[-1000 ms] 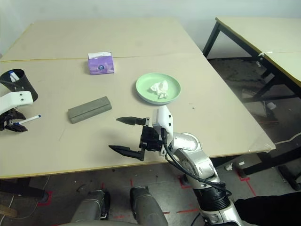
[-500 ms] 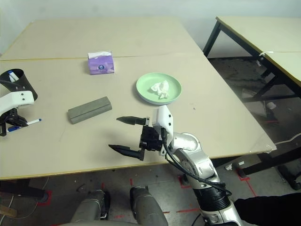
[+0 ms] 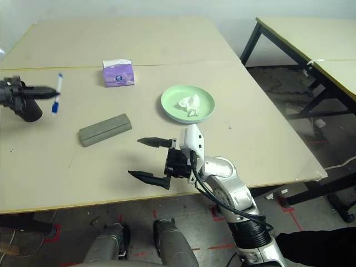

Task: Organize and tidy the items on the table.

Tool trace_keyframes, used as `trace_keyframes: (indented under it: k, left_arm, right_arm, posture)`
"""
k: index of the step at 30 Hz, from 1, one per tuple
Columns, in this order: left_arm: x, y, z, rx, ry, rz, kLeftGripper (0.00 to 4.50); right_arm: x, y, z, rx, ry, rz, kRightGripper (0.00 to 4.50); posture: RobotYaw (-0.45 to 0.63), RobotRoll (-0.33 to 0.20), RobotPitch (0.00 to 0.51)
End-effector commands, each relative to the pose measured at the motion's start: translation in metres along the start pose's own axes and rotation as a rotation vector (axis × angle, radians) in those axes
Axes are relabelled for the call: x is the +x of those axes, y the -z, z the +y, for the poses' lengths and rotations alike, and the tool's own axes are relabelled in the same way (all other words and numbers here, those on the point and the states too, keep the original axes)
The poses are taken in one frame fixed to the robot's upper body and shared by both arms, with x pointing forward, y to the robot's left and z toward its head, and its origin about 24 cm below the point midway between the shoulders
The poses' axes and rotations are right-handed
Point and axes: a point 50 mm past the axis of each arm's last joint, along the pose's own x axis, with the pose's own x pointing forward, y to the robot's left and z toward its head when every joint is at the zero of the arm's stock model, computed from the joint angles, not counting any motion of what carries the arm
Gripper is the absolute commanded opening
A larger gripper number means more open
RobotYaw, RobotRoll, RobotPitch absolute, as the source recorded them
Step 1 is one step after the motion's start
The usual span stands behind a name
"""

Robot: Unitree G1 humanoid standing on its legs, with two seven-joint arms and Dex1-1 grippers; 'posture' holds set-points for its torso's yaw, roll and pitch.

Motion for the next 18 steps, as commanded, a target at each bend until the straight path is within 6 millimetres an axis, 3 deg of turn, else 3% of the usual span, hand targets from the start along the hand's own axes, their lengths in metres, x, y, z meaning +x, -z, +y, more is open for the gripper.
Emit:
trace_keyframes:
  k: [1,6,9,13,18]
  left_arm:
    - [-0.030,-0.015,0.016,0.065,-0.310,-0.163,0.02]
    - [-0.064,-0.001,0.030,0.159,-0.636,-0.154,0.02]
    - [-0.073,0.005,0.034,0.194,-0.767,-0.151,0.02]
    - [-0.072,0.015,0.037,0.221,-0.843,-0.122,0.02]
    - [-0.056,0.023,0.038,0.217,-0.849,-0.125,0.02]
  right_arm:
    - [0.003,0.002,0.001,-0.002,-0.020,0.003,4.50]
    - [0.003,0.002,0.000,-0.004,-0.021,0.001,4.50]
    - [0.003,0.002,0.000,-0.003,-0.021,0.001,4.50]
    - [0.003,0.001,0.000,-0.003,-0.025,0.003,4.50]
    - [0.003,-0.001,0.000,-0.006,-0.024,0.004,4.50]
  posture:
    - [-0.08,0.000,0.134]
    - [-0.08,0.000,0.131]
    - [-0.07,0.000,0.129]
    - [-0.07,0.000,0.128]
    - [-0.08,0.000,0.129]
